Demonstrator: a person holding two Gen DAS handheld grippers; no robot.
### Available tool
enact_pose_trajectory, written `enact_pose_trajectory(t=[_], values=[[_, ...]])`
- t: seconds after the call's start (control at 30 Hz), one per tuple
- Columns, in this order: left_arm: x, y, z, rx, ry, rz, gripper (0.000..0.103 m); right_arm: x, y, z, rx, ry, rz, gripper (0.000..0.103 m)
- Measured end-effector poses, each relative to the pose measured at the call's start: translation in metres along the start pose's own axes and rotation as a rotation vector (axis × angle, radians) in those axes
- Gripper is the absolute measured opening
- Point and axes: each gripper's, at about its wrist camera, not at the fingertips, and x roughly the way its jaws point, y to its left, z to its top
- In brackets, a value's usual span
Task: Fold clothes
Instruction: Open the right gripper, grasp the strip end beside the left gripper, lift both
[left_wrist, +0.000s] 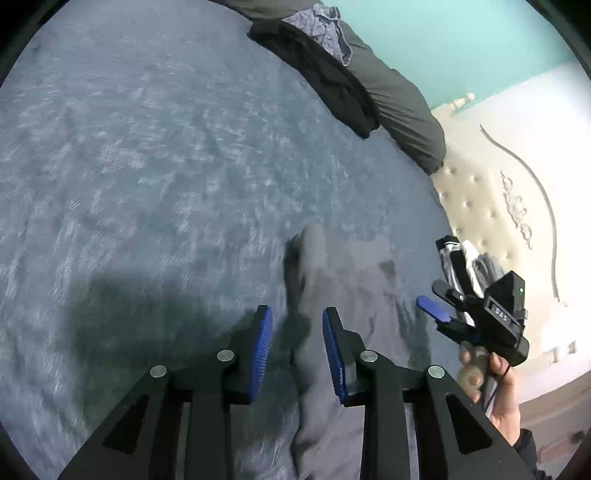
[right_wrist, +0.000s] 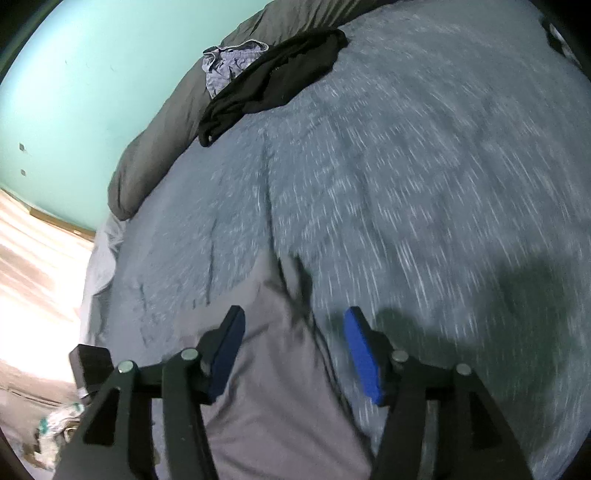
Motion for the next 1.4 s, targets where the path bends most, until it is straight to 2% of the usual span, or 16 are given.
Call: enact_pose_trajectory(t=[0.1, 0.23, 0.5, 0.53, 0.63, 0.7, 0.73, 0.83, 1.1, 1.3, 1.4], values=[[0.011, -0.002, 0.012, -0.002, 0.009, 0.004, 0.033, 0.018, 0.008, 0.014, -0.044, 0.040, -0.016, 0.058], [0.026, -0.004, 0.023, -0.011, 0.023, 0.004, 0.043, 0.043, 0.017, 0.028, -0.090, 0.090, -0.037, 0.058], [0.044, 0.000, 0.027, -0.020, 0.015, 0.027, 0.042, 0.070, 0.028, 0.023, -0.203, 0.148, -0.093, 0.057], [0.045, -0.001, 0.028, -0.014, 0.013, 0.030, 0.042, 0.071, 0.029, 0.021, -0.220, 0.148, -0.100, 0.055], [0.047, -0.004, 0.028, -0.003, 0.005, 0.030, 0.041, 0.073, 0.032, 0.014, -0.274, 0.145, -0.122, 0.026], [0.047, -0.007, 0.029, 0.006, 0.008, 0.018, 0.026, 0.072, 0.035, 0.009, -0.310, 0.137, -0.135, 0.012], [0.048, -0.009, 0.029, 0.013, 0.012, 0.010, 0.019, 0.069, 0.036, 0.007, -0.324, 0.124, -0.128, 0.009], [0.043, -0.022, 0.027, 0.054, 0.002, 0.005, 0.007, 0.052, 0.040, 0.001, -0.352, 0.077, -0.088, 0.005], [-0.026, -0.084, 0.013, 0.161, -0.108, -0.018, 0.006, -0.036, 0.068, -0.013, -0.443, -0.094, 0.042, 0.005], [-0.103, -0.163, -0.004, 0.292, -0.214, -0.041, 0.006, -0.130, 0.116, -0.018, -0.526, -0.249, 0.147, 0.005], [-0.139, -0.198, -0.010, 0.333, -0.258, -0.050, 0.006, -0.179, 0.136, -0.024, -0.565, -0.314, 0.167, 0.005]])
